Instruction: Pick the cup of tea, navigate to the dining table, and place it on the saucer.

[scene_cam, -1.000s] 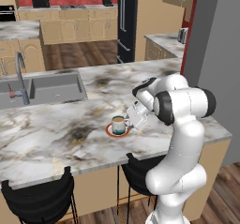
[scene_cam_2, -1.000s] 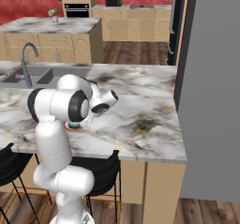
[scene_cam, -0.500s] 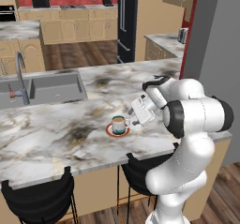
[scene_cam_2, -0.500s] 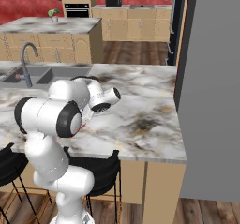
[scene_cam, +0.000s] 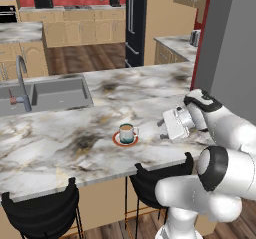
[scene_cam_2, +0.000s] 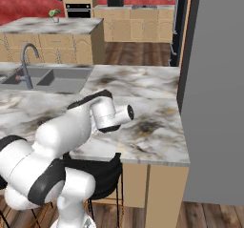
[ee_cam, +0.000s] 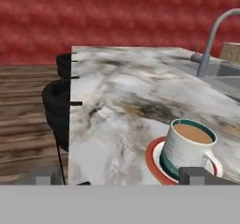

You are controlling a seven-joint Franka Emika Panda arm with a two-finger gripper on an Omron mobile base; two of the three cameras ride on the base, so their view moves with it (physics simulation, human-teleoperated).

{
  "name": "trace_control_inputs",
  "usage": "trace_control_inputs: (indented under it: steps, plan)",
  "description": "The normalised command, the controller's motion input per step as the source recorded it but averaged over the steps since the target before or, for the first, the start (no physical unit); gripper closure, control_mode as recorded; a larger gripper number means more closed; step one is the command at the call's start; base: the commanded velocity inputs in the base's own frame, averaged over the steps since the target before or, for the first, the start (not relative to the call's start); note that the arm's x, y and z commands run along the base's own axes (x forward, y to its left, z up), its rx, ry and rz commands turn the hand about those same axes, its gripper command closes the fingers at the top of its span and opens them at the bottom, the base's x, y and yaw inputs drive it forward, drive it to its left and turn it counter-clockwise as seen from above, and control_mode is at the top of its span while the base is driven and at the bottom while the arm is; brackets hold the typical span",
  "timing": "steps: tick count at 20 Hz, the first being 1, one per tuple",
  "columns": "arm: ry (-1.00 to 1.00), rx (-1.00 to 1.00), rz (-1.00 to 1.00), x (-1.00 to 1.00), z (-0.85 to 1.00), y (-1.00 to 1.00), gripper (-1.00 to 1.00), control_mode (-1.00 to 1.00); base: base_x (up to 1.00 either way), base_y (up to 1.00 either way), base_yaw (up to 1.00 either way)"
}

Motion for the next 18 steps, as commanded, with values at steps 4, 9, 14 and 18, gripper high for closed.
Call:
trace_control_inputs:
  steps: [4,9,14,18]
  plan:
    - [0.22,0.08,-0.31,-0.97,0.77,-0.41,-1.00,-1.00,0.00,0.00,0.00]
    - [0.33,0.01,-0.28,-0.75,1.00,-0.04,-1.00,-1.00,0.00,0.00,0.00]
    - [0.46,-0.03,-0.26,-0.58,0.88,0.00,-1.00,-1.00,0.00,0.00,0.00]
    - [0.46,-0.17,-0.30,-0.40,0.34,0.00,-1.00,-1.00,0.00,0.00,0.00]
